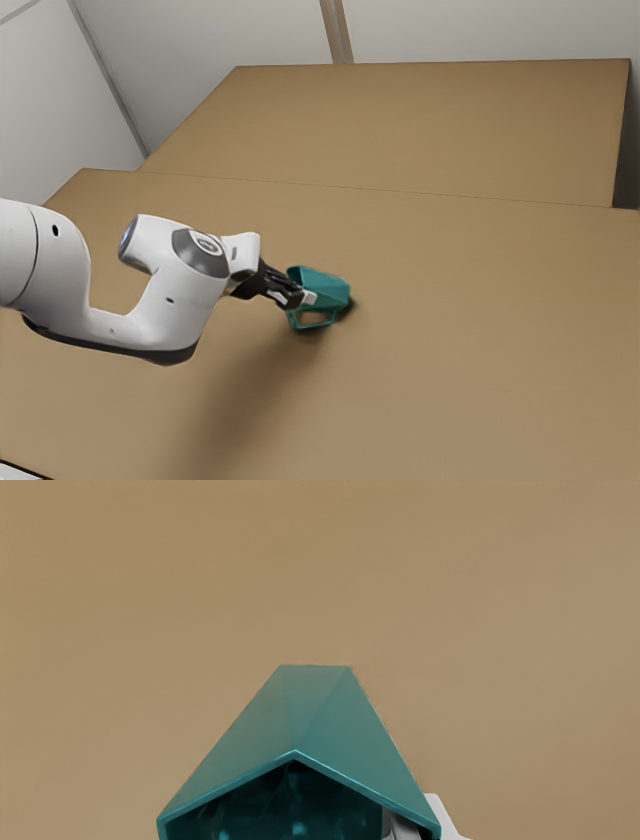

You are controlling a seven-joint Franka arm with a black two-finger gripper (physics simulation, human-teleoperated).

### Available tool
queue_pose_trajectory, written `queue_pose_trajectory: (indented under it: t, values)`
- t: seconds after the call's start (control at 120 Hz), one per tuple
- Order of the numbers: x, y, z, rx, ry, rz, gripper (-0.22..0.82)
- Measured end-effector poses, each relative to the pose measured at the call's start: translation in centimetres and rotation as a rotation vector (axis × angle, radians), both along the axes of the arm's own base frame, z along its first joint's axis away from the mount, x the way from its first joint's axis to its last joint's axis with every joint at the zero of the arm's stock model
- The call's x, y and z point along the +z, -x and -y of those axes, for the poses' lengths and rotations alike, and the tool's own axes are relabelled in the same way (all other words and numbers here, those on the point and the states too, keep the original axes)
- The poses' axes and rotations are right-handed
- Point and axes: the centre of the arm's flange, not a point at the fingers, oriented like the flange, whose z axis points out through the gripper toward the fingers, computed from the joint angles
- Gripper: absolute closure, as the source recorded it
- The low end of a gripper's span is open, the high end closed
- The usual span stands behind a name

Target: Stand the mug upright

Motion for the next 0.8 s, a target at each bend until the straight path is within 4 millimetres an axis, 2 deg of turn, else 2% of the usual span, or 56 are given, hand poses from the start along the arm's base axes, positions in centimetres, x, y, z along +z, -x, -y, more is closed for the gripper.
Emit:
queue_pose_trajectory:
  t: [0.158, 0.358, 0.483, 0.542, 0.633, 0.692, 0.8]
  values:
    - [1.7, -0.8, 0.4, -0.015, -0.025, 0.051, 0.77]
    - [7.0, -4.3, 1.4, -0.142, -0.131, 0.193, 0.78]
    - [11.8, -8.0, -0.4, -0.25, -0.219, 0.271, 0.79]
    - [12.7, -8.8, -1.9, -0.293, -0.266, 0.247, 0.79]
    - [12.8, -8.6, -4.5, -0.326, -0.329, 0.144, 0.79]
    - [12.5, -7.4, -5.8, -0.317, -0.338, 0.058, 0.79]
    - [11.2, -4.9, -4.6, -0.314, -0.34, -0.093, 0.79]
